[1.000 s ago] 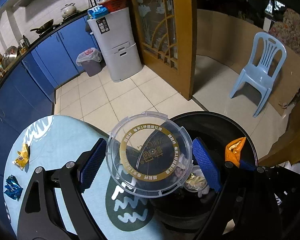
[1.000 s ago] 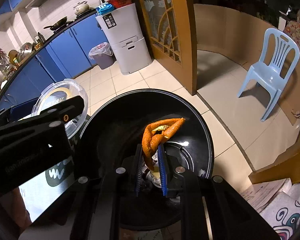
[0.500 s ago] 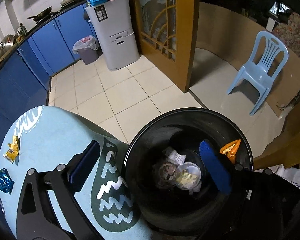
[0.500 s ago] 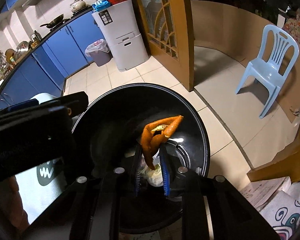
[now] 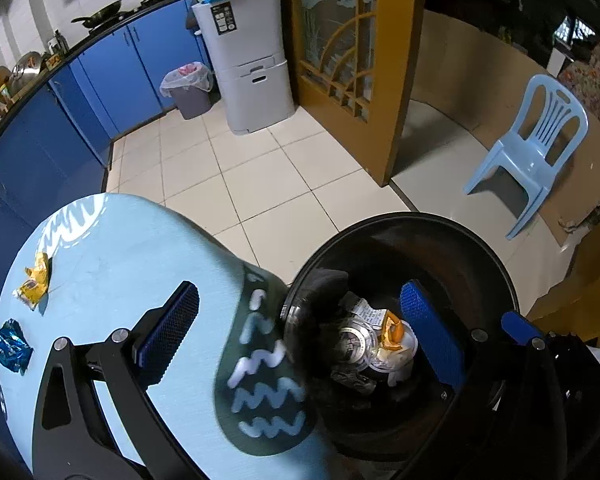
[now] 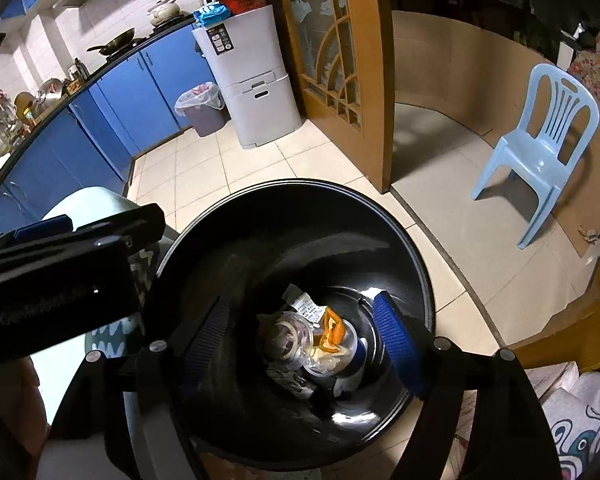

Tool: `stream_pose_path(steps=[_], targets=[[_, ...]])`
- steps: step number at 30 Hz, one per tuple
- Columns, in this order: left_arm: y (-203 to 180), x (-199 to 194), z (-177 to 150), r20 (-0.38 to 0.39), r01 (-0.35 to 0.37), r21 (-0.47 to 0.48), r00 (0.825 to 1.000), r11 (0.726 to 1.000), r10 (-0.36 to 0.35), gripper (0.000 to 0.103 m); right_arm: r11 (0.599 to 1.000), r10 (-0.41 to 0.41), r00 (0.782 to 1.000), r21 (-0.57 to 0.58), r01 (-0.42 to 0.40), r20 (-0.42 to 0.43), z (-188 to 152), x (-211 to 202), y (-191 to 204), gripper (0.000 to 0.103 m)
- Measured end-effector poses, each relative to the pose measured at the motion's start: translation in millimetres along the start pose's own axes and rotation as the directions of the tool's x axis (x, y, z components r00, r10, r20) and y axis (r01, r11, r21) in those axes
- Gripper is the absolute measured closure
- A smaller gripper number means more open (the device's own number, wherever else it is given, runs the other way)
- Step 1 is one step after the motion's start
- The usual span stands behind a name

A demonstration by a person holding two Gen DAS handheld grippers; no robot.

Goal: Collect trash
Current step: 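Open the right tool to drop the orange paper while the left tool drops the lid, then move both open tools toward the blue and yellow snack bags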

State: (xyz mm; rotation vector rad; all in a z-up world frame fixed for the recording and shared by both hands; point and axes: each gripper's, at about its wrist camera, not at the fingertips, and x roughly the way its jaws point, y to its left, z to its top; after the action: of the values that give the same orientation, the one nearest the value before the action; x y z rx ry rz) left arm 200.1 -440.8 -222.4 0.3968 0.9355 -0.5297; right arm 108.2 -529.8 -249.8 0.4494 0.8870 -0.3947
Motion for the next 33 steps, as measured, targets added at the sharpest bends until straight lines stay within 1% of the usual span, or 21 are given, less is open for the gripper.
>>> stream_pose_path(steps=[3,8,21,33], targets=[[11,-5,-2,0.009,-0.007,-0.013,1.000,1.000,0.007,0.003,1.000,0.004,1.000,-0.016,-0.004,0.001,1,-1,11,0.029],[39,-14,-3,0.024,-0.019,-0.063,0.999,0.998,0.021,0.003,0.999,0.012,1.000,-0.053,-0.012,0.005,4,-3,32,0.029],[106,-27,-15,0.030,-0.044,-0.173,0.998,0.984,0.050,0.003,0.988,0.034,0.999,-0.152,-0.032,0.015,10,-9,95,0.029],[182,-40,-32,0.033,-0.073,-0.296,0.996,0.952,0.087,0.003,0.965,0.060,0.998,-0.257,-0.054,0.016,10,-11,161,0.029]])
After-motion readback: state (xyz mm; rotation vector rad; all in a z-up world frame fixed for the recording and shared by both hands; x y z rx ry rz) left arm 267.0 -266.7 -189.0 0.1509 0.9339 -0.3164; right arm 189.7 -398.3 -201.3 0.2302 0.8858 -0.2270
